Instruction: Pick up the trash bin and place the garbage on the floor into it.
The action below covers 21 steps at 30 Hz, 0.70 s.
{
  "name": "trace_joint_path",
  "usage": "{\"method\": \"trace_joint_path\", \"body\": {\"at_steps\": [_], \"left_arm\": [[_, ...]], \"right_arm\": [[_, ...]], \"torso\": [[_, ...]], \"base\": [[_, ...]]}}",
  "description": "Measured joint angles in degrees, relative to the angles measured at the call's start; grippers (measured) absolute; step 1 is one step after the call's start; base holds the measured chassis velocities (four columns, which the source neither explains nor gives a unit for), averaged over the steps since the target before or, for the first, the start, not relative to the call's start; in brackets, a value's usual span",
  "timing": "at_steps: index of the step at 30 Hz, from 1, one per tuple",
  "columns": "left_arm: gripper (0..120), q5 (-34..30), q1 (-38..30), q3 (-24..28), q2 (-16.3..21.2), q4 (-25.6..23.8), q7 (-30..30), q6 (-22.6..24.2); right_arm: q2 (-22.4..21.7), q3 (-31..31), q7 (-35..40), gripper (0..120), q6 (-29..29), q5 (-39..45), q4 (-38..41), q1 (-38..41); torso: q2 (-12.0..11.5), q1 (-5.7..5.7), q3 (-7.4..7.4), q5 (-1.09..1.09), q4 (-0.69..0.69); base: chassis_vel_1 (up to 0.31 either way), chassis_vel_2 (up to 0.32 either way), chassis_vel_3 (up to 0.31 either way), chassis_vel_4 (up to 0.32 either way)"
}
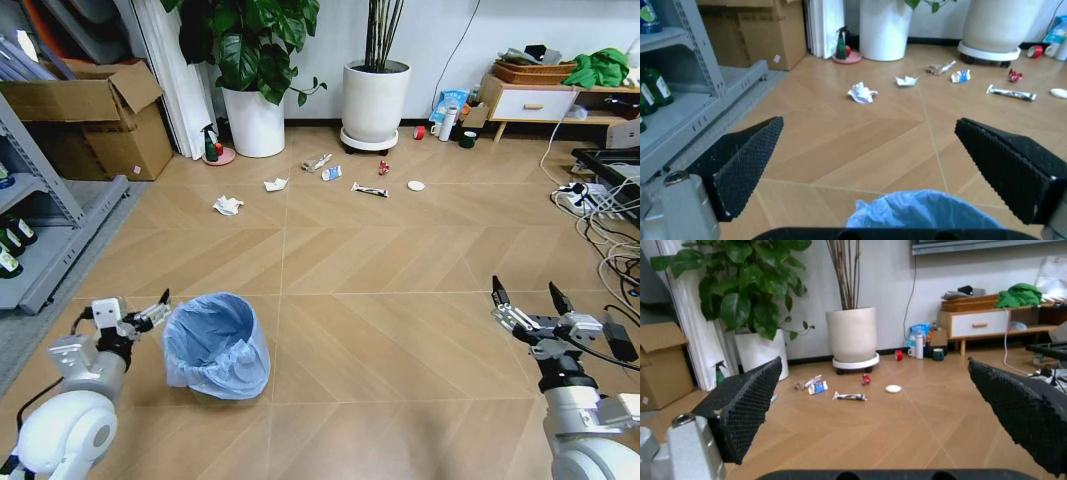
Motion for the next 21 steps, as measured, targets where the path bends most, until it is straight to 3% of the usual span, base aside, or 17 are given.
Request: {"method": "trace_joint_path", "body": {"at_steps": [13, 16, 21], "left_arm": [[100, -0.4, 0.3, 0.1, 0.2, -0.1, 0.0, 0.7], [100, -1.8, 0.0, 0.4, 0.4, 0.3, -0.4, 1.8], [100, -6.5, -1.6, 2.2, 1.7, 2.5, -2.0, 7.8]], "right_arm": [[-0.2, 0.5, -0.2, 100, 0.0, 0.0, 1.3, -0.8], [-0.5, 0.5, -0.2, 100, 0.0, 0.1, 1.4, -0.7], [-0.9, 0.4, -0.2, 100, -0.3, 0.4, 0.5, -0.1]], "torso": [[0.0, 0.0, 0.0, -0.01, 0.0], [0.0, 0.0, 0.0, 0.0, 0.0], [0.0, 0.0, 0.0, 0.0, 0.0]], "base": [[0.0, 0.0, 0.0, 0.0], [0.0, 0.0, 0.0, 0.0], [0.0, 0.0, 0.0, 0.0]]}}
